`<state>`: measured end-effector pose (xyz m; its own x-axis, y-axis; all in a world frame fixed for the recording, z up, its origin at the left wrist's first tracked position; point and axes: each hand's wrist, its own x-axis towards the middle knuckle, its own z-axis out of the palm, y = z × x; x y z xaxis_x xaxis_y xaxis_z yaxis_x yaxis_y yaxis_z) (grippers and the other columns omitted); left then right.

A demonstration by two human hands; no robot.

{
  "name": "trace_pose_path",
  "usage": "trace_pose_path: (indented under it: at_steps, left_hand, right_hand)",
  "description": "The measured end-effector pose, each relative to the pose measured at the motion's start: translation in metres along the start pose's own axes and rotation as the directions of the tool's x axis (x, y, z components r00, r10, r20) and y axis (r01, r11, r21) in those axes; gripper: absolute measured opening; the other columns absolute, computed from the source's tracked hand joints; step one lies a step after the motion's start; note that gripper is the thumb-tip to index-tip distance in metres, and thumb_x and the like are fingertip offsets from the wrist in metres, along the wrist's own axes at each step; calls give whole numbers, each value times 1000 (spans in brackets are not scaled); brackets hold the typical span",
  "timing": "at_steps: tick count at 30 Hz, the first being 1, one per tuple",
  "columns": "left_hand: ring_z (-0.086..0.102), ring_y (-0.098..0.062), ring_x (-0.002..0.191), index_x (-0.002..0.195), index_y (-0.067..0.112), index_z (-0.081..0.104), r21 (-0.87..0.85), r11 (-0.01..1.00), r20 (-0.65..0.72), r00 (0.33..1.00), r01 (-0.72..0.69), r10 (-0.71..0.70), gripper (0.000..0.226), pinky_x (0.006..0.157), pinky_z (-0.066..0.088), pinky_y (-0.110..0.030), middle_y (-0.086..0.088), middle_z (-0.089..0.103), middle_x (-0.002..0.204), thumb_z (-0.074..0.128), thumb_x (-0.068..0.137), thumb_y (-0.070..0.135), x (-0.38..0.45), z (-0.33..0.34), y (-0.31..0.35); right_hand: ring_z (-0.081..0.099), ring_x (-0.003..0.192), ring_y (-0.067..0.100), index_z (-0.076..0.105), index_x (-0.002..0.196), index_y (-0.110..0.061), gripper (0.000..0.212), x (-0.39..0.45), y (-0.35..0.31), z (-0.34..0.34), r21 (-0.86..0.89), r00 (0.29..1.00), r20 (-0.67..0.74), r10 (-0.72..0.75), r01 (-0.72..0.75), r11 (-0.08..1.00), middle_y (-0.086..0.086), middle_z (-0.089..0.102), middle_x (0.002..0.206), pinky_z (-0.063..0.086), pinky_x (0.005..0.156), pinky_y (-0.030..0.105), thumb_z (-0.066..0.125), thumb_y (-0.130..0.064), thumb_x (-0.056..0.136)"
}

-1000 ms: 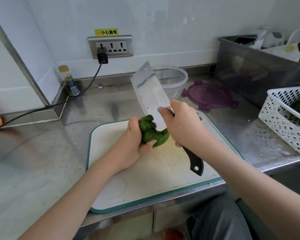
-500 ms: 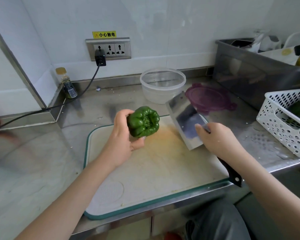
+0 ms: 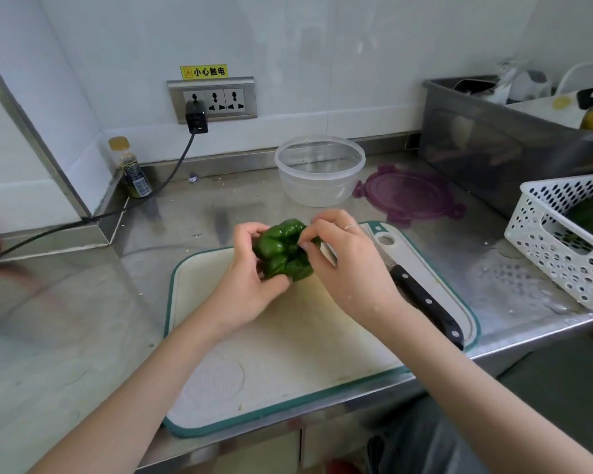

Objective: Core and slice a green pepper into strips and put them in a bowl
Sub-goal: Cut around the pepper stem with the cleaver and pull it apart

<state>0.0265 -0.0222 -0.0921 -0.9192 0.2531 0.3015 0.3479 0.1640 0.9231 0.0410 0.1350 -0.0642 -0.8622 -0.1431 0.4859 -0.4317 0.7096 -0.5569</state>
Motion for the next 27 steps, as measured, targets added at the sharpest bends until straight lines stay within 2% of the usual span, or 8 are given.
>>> trace_pose_path:
  at_steps: [5,9,11,13,16,20,24,27]
  left_hand:
    - [59,-8,98,103,28,40,-415,899,5,988,140,-152,41,84,55,-33,1,44,114,62,78,4,2,0,9]
    - [58,6,86,107,22,40,-69,998,-169,986,-1,-10,18,80,53,-21,6,49,103,47,96,9,1,0,7]
    - [53,11,83,110,16,36,101,993,-183,980,-55,72,20,74,46,-9,7,49,100,47,96,6,0,-1,4]
    - [52,10,78,109,13,33,166,983,-166,981,-72,100,21,68,44,-9,7,49,96,45,95,3,1,-1,2]
    - [51,2,72,107,14,30,212,974,-147,983,-78,111,18,62,44,-13,4,50,90,40,97,4,3,0,0]
    - [52,-5,78,107,16,29,219,972,-160,979,-88,124,12,66,44,-13,3,50,92,35,99,9,3,-1,-3]
    - [53,4,80,107,17,30,211,972,-156,978,-104,138,13,67,42,-9,4,51,95,33,100,8,4,0,-2]
    - [51,9,79,109,18,30,156,985,-146,984,-76,99,12,69,42,-8,6,49,97,30,101,9,6,-2,-2]
  right_hand:
    - [56,100,19,68,113,-18,25,9,-7,2,-18,991,98,95,-94,995,2,56,119,45,88,33,61,-18,89]
    - [47,112,23,56,126,-28,33,16,-17,-7,-228,932,339,131,-54,972,4,44,123,39,96,39,51,-35,94]
    - [36,122,26,44,133,-36,38,21,-22,-11,-477,887,420,194,33,878,4,33,133,32,102,52,44,-45,95]
    - [27,127,27,48,128,-32,38,25,-30,-12,-581,887,436,153,147,800,3,29,137,27,103,61,46,-47,94]
    - [23,130,24,63,109,-19,34,34,-36,-11,-601,897,441,-12,305,739,2,30,139,17,105,69,54,-45,89]
    - [2,143,25,66,97,-22,31,42,-38,-12,-582,847,531,-14,377,721,-6,1,158,9,102,76,58,-50,86]
    - [16,139,25,68,104,-13,34,41,-32,-7,-541,816,547,-187,515,665,-1,29,148,6,105,73,59,-38,83]
    - [11,139,24,70,89,-11,28,42,-28,-8,-428,840,528,-126,392,815,-3,27,148,8,107,71,62,-37,82]
